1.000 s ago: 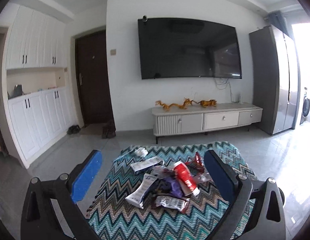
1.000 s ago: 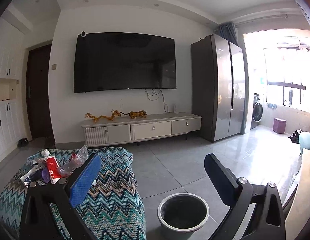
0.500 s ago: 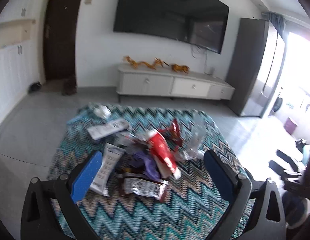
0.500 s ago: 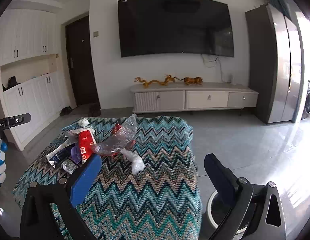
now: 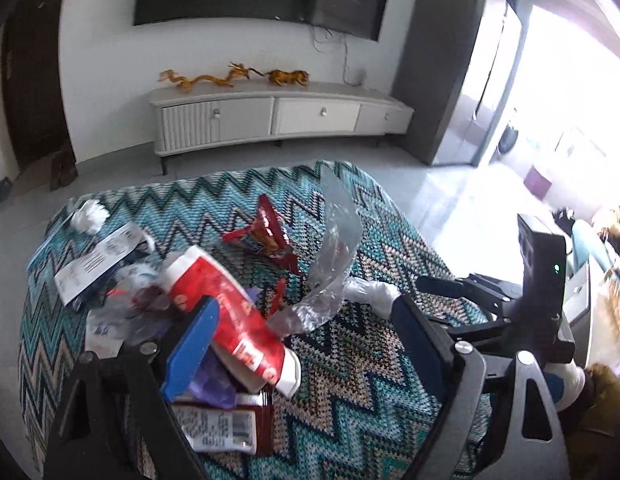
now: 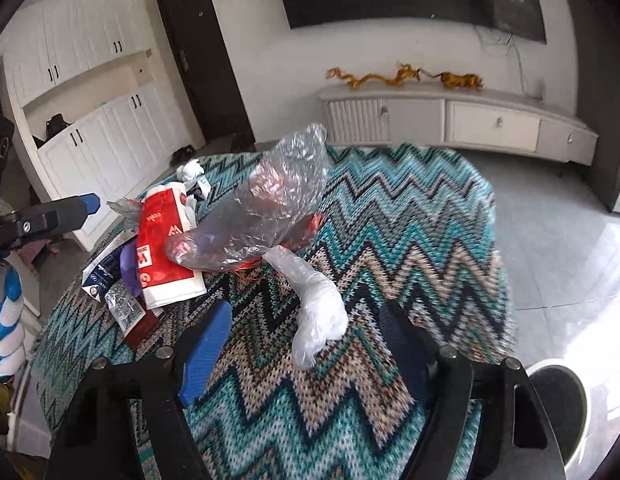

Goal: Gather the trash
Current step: 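Grasp the clear plastic bag with the left tool while the right tool grasps the white plastic bag, then carry both bags over the bin and open both tools to drop them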

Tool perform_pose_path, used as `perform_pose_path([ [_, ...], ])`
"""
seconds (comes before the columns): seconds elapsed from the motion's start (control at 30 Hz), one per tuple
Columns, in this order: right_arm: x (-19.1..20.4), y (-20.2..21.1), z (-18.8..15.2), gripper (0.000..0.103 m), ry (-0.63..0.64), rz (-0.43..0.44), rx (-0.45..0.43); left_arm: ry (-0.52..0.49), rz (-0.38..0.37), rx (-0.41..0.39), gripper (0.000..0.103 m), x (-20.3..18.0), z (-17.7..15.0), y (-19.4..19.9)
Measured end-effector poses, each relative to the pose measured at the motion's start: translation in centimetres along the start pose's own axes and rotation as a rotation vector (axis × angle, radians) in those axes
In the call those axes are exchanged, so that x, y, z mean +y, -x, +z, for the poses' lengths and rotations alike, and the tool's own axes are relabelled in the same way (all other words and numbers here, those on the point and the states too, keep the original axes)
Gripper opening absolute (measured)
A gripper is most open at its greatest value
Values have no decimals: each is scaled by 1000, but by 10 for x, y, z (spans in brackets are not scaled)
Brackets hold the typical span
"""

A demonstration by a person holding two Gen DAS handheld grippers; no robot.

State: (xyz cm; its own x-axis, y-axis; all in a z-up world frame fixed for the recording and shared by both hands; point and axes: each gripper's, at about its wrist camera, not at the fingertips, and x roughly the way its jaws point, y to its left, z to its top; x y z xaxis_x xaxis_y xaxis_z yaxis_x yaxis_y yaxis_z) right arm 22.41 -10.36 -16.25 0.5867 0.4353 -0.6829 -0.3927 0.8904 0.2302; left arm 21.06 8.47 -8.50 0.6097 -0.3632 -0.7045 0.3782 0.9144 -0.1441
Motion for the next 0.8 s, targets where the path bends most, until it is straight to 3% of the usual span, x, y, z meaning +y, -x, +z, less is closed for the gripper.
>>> perform_pose_path([
  [0.17,-12,-30,0,50,-35,51,77,-52,2,81,87,-12,14,-43],
  [0.23,-16,-33,-3,37,-47,62,89,-61,0,109,87,-18,20,-60],
  [0.33,-22,-33,-8,31,-71,79,93,-72,2,150,86,-28,30,-85],
  [0.43,-25,-29,-13,29,-91,96,88,-54,6,201,60,-31,40,-109],
  [0.5,-25,-23,-17,29,-91,97,87,-15,-12,241,31,-27,44,-123],
  [0.6,-21,-14,-24,29,-87,97,88,50,-41,270,9,-18,45,-129],
  [0.8,-5,19,-38,29,-85,84,68,94,-76,212,1,-17,45,-92],
])
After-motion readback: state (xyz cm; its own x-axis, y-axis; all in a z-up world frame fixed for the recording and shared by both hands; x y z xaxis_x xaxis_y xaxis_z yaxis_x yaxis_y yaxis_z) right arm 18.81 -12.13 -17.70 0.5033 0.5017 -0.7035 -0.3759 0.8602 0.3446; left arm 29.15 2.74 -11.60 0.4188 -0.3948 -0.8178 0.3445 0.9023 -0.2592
